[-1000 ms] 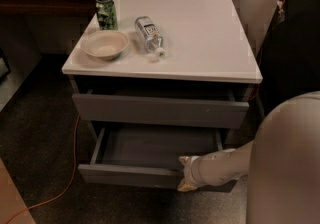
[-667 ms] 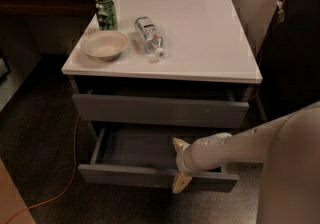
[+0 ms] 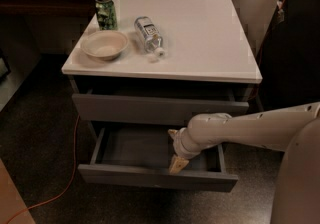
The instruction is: Open middle drawer
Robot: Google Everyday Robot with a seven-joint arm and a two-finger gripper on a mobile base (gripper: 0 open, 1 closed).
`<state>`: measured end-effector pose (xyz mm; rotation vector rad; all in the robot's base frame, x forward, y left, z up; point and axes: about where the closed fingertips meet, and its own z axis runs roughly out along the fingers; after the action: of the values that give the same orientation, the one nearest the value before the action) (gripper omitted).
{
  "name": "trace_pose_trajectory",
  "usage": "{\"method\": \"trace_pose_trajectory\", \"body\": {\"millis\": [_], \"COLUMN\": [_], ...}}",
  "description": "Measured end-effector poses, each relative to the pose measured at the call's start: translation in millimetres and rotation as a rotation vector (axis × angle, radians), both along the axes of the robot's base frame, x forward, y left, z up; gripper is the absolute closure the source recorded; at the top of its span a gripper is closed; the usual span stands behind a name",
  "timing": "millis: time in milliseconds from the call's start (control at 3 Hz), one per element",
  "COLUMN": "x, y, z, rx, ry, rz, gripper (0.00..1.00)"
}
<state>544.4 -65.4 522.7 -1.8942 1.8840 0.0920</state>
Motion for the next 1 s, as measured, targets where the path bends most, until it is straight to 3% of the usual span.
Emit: {"method": "trace_pose_trajectory", "body": {"millis": [333, 1000], "x": [16.0, 30.7], "y": [-4.7, -27.1], "z": [-3.8, -48.0], "rx": [0.038, 0.057], "ry": [0.015, 0.057], "rz": [-0.009, -0.05], "gripper": [0.39, 0.86]}}
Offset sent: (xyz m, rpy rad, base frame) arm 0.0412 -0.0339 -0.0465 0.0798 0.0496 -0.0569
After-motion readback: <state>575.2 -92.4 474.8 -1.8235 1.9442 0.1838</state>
